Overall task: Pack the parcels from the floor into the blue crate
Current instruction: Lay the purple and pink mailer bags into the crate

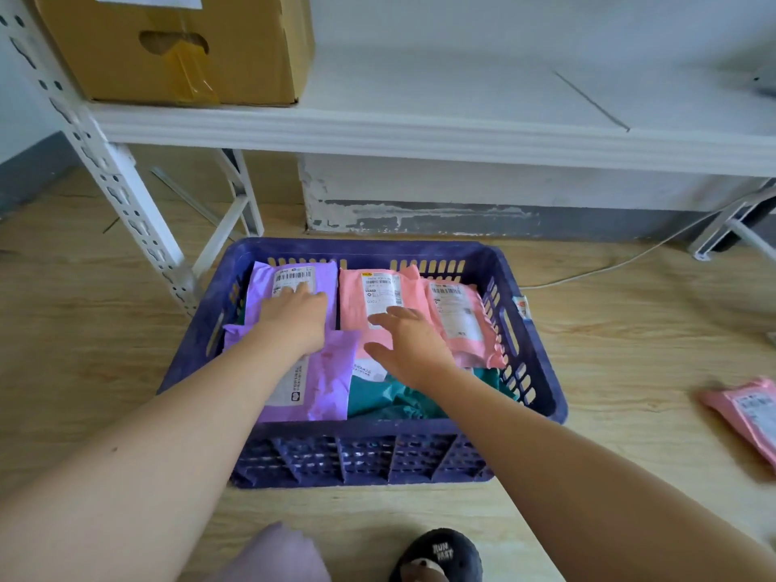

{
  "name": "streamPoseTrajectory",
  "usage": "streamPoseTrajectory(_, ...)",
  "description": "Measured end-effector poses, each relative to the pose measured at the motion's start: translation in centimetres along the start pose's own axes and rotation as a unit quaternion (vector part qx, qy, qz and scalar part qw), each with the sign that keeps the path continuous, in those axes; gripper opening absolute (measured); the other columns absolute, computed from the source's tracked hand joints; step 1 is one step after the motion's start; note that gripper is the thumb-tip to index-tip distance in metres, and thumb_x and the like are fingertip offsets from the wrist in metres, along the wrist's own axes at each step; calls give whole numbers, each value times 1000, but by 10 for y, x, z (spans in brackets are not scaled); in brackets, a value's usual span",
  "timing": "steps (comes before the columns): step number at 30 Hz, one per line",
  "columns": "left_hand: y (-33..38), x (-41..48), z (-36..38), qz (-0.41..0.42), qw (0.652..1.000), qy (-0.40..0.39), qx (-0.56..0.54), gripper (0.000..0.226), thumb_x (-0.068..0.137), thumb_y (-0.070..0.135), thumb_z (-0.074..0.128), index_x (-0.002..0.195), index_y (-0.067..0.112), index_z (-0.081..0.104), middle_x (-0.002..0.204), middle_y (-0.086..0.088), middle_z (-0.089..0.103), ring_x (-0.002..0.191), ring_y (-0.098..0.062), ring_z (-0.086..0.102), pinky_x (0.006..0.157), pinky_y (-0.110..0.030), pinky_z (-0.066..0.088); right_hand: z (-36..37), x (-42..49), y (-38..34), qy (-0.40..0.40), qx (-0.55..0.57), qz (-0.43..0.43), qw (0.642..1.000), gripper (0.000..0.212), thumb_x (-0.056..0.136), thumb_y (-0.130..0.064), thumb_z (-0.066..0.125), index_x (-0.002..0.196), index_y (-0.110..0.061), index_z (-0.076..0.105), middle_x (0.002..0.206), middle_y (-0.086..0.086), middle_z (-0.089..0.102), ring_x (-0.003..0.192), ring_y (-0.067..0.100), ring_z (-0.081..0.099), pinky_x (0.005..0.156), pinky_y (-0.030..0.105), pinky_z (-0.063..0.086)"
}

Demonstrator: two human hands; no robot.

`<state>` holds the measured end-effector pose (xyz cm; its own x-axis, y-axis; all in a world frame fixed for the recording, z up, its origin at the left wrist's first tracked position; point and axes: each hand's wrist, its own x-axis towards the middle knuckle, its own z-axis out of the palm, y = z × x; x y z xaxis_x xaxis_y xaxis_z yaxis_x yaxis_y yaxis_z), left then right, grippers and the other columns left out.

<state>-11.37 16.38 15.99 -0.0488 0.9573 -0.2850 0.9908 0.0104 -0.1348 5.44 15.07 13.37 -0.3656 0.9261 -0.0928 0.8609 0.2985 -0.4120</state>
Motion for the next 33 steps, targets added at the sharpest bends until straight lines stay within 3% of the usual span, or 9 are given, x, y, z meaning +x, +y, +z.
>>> streamPoseTrajectory(5, 42, -4, -19, 53, 997, 40, -42, 45, 84, 18, 58, 128, 15, 47, 135, -8, 41, 124, -29, 42, 92, -41, 41, -31, -20, 28, 63, 50, 87, 993, 43, 92, -29, 54, 134, -20, 51, 142, 2, 48, 127, 23, 46, 103, 32, 37)
streamPoseTrajectory(11, 104, -13, -39, 129, 988, 71, -56, 58, 84, 17, 58, 139, 17, 41, 144, -7, 37, 132, -26, 39, 99, -41, 39, -68, -58, 68, 100, 44, 157, 981, 40, 91, -25, 52, 131, -19, 55, 135, 5, 55, 120, 23, 52, 97, 30, 42)
streamPoseTrajectory(14, 138, -17, -49, 161, 981, 77, -78, 51, 83, 20, 60, 133, 19, 48, 138, -9, 41, 128, -28, 40, 97, -41, 41, -89, -81, 89, 123, 57, 190, 972, 34, 91, -23, 52, 124, -18, 59, 127, 7, 59, 111, 25, 56, 87, 28, 44)
streamPoseTrajectory(20, 217, -36, -64, 228, 962, 116, -96, 46, 88, 21, 56, 133, 20, 47, 138, -5, 43, 124, -27, 45, 93, -40, 43, -125, -129, 140, 171, 67, 252, 950, 32, 90, -22, 55, 121, -19, 62, 124, 2, 62, 113, 22, 56, 91, 27, 43)
streamPoseTrajectory(28, 312, -59, -64, 325, 936, 95, -92, 52, 89, 26, 55, 138, 24, 40, 143, -2, 37, 126, -24, 43, 93, -36, 42, -161, -209, 224, 198, 81, 359, 908, 30, 86, -16, 56, 114, -17, 67, 118, 3, 65, 109, 21, 60, 93, 30, 48)
streamPoseTrajectory(33, 372, -73, -52, 359, 928, 57, -87, 54, 89, 23, 53, 141, 26, 37, 145, -1, 35, 128, -24, 41, 94, -35, 42, -153, -268, 270, 209, 88, 426, 876, 29, 86, -12, 55, 112, -16, 68, 116, 3, 66, 108, 25, 59, 77, 23, 41)
